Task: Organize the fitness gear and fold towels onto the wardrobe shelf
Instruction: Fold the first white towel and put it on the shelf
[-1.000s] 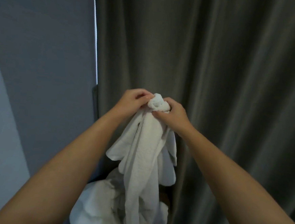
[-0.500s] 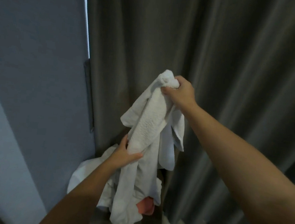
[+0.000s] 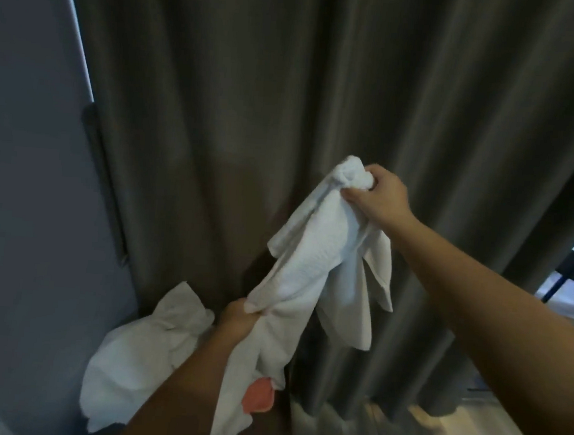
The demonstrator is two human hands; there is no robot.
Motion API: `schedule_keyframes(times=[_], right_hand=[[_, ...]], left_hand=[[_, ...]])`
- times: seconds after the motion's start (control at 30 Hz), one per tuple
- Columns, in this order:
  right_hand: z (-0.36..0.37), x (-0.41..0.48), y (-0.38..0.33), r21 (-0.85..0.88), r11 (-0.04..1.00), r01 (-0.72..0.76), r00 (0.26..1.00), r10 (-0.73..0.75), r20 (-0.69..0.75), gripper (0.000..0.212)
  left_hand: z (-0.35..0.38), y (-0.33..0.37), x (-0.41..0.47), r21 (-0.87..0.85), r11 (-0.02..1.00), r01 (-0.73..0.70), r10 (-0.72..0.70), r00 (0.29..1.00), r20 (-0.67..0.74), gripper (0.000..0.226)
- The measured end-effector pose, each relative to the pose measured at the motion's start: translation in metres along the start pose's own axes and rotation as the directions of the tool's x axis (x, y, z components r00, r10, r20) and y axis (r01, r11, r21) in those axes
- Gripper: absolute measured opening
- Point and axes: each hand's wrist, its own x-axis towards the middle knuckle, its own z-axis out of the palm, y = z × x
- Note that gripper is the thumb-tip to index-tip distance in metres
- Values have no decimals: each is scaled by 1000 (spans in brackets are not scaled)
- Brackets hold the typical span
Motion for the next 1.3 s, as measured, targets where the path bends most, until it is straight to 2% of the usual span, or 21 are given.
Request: schedule_keyframes(times=[0.1,0.2,0.3,0.4,0.53,0.63,0.73,0.8,0.97,1.03,1.1,1.17,1.23,1.3], right_hand=[[-6,-2,17,-102,994,22,1000,-20,16,32],[-5,-3,27,-286,954,90,994,-68,86,33],[-3,0,21,-351,924,153,986,-120,113,31],[-4,3,2,-313,936,161,986,-137,97,33],[-15,9,-32,-159,968,197,980,-195,27,36],[-29,14,-62,-22,967,253,967,-253,-28,37],[-42,15,-91,91,942,322,946,-318,-57,34],[-44,12,-109,153,920,362,932,-358,-55,31],[-30,-7,-147,324,867,379,905,-420,63,29],[-18,-19,-161,399,827,397,879,-468,95,28],[-4,-34,-174,454,799,395,852,-503,144,29],[15,-49,-187,486,782,390,824,-532,195,30],[36,-64,-200,528,760,379,793,-561,238,29],[56,-81,-216,585,730,353,756,-591,281,29]], left_hand=[[-27,25,3,-137,988,-70,48,986,-159,32],[-75,67,-6,-60,973,-223,191,924,-332,22],[-125,126,-24,29,911,-411,384,822,-421,23],[-166,190,-48,140,846,-514,513,715,-474,30],[-207,258,-92,268,728,-632,671,576,-466,32],[-232,292,-125,281,697,-660,699,538,-471,25],[-254,314,-156,300,700,-648,698,534,-476,19],[-265,321,-179,292,707,-645,696,560,-449,16],[-285,305,-232,264,744,-614,664,637,-392,14],[-295,287,-251,205,766,-610,643,712,-283,20],[-306,264,-269,74,794,-603,608,787,-103,30],[-317,237,-281,-108,813,-573,577,817,5,40],[-326,210,-290,-199,819,-539,544,838,-32,38],[-333,183,-299,-207,836,-508,493,862,-122,32]])
